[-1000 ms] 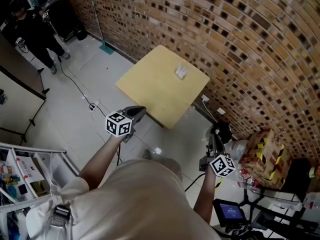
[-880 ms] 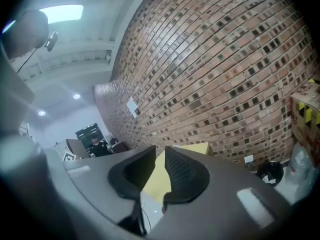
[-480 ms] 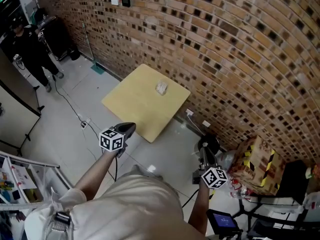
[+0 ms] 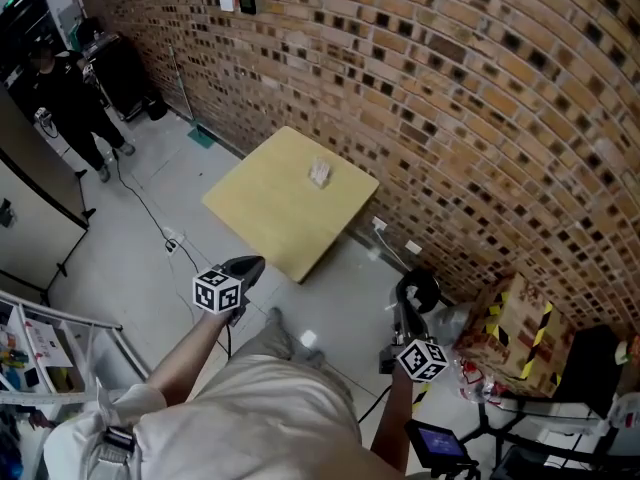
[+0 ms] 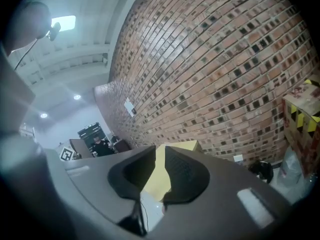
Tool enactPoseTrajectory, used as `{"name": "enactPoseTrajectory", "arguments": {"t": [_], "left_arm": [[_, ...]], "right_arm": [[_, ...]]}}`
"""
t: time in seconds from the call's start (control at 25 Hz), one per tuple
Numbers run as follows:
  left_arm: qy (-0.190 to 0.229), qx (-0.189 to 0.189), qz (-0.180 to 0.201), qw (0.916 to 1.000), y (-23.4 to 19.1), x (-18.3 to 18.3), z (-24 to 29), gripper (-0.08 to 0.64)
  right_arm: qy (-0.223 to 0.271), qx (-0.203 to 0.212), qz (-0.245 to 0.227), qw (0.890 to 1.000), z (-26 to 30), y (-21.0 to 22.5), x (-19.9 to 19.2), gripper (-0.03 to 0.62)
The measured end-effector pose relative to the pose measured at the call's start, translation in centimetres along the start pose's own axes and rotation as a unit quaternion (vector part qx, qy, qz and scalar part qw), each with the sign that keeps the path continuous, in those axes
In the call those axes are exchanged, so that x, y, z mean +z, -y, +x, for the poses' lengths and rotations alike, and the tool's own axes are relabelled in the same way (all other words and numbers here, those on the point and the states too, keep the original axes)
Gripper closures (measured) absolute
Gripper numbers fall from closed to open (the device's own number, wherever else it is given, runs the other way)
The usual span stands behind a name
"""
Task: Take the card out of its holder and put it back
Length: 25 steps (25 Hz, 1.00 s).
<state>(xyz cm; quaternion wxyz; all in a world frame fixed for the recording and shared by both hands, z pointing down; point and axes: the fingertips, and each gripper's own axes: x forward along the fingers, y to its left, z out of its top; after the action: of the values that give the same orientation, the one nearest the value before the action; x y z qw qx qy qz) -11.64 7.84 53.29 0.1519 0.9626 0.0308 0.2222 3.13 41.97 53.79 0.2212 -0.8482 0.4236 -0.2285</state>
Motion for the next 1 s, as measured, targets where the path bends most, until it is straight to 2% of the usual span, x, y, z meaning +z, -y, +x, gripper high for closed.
{"name": "enactPoseTrajectory", "arguments": {"t": [0.24,0.56,0.8,1.0], "left_arm": [[0.010,0.005,0.002,0.9999,-1.9,1.7,1.0,0.529],[0.030,-0.006,0.001,0.9995,-6.9,5.7,3.7,0.528],[0.026,-0.021,0.004,0.9994,-12.6,8.6,6.5,0.525],[0.018,-0.031,-0.005,0.9993,-18.5,9.9,9.1,0.525]], "right_arm": [[-0.010,0.011,-0.009,1.000,3.1,-0.9,0.6,0.538],[-0.007,0.019,-0.040,0.999,8.9,-4.0,4.4,0.538],[-0.002,-0.003,-0.053,0.999,15.1,-4.6,6.2,0.538],[-0.021,-0.043,-0.042,0.998,20.4,-3.2,4.7,0.538]]}}
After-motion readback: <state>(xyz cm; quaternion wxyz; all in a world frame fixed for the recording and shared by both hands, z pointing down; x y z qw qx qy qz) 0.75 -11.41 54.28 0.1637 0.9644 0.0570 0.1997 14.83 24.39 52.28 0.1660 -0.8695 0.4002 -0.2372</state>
